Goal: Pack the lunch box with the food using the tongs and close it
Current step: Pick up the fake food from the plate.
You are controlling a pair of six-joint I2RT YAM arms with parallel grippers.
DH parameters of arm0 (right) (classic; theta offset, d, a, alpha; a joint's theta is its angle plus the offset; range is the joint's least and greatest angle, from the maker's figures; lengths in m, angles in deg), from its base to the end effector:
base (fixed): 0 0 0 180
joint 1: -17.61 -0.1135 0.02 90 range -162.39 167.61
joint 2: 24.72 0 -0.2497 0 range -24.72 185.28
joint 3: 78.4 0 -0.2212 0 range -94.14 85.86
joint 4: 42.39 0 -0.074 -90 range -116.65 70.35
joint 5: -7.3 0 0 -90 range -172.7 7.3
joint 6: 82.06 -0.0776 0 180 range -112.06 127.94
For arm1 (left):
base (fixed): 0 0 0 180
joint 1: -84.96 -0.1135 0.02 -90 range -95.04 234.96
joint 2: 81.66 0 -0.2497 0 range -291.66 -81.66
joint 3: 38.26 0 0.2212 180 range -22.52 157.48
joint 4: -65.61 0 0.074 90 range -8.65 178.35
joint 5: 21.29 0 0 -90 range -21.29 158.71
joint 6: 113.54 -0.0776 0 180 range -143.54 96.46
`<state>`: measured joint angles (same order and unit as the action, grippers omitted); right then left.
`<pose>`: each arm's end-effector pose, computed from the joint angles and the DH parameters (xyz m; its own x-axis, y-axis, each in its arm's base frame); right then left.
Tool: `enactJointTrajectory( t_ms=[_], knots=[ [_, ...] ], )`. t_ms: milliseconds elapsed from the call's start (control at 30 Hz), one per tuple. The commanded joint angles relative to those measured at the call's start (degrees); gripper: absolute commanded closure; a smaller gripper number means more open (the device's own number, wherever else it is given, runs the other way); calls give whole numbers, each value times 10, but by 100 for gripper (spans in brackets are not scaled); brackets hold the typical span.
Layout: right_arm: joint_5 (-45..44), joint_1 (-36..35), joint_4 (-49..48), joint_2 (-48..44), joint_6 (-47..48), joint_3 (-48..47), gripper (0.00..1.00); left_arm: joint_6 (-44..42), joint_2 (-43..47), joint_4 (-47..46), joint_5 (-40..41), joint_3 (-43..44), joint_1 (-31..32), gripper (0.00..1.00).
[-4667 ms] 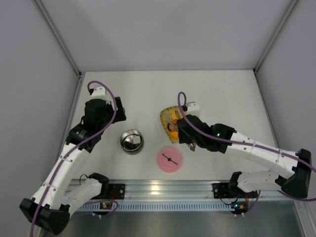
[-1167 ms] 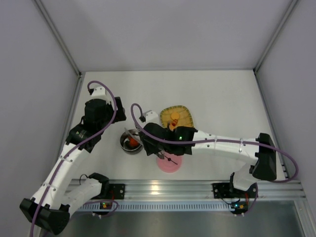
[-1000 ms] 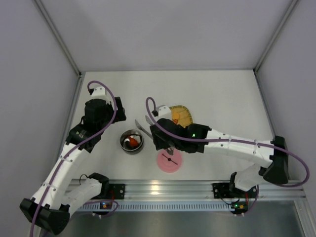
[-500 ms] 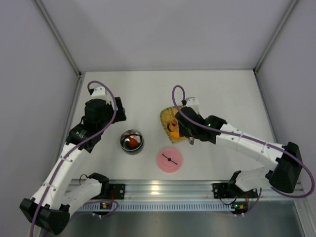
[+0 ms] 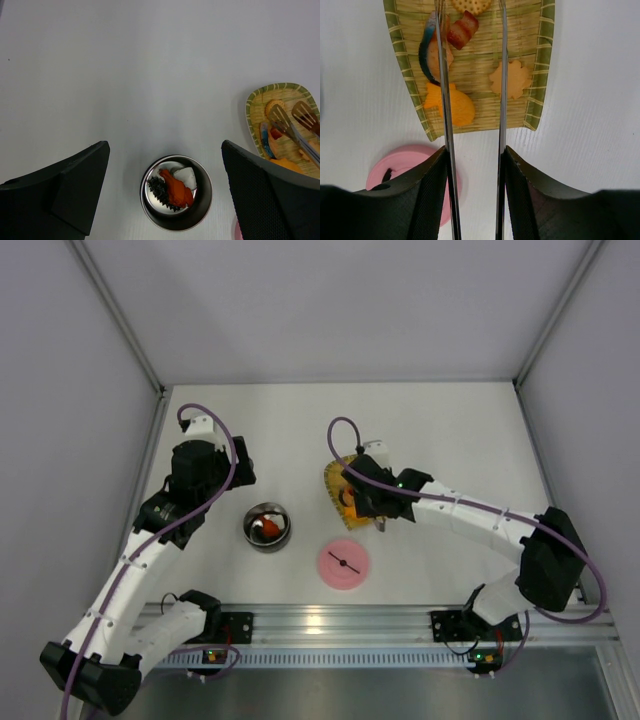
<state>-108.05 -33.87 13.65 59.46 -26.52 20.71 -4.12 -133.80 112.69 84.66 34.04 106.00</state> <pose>0.2060 0.2054 0.2253 -0.7648 -0.1397 -0.6290 -0.1677 0.9857 -0.0150 0.2008 -0.0544 0.3196 -0.4373 -0.1743 -0.8823 -0.0306 0.9833 -0.1791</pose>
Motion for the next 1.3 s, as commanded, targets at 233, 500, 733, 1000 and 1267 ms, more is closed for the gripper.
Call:
enactJointTrajectory(
  t_ms=[233, 500, 733, 1000, 1267],
  knots=[
    [3, 13, -45, 27, 11, -46, 54, 0, 1, -7, 3, 0, -4, 2],
    [2, 24, -48, 18, 10, -29, 53, 0, 0, -7, 1, 0, -4, 1],
    [18, 31, -62, 28, 12, -22, 53, 0, -1, -7, 3, 0, -3, 2],
    [31, 34, -72, 36, 12, -14, 54, 0, -1, -7, 3, 0, -3, 1],
    [27, 39, -73, 33, 11, -3, 54, -1, -2, -8, 2, 0, -3, 1]
  ],
)
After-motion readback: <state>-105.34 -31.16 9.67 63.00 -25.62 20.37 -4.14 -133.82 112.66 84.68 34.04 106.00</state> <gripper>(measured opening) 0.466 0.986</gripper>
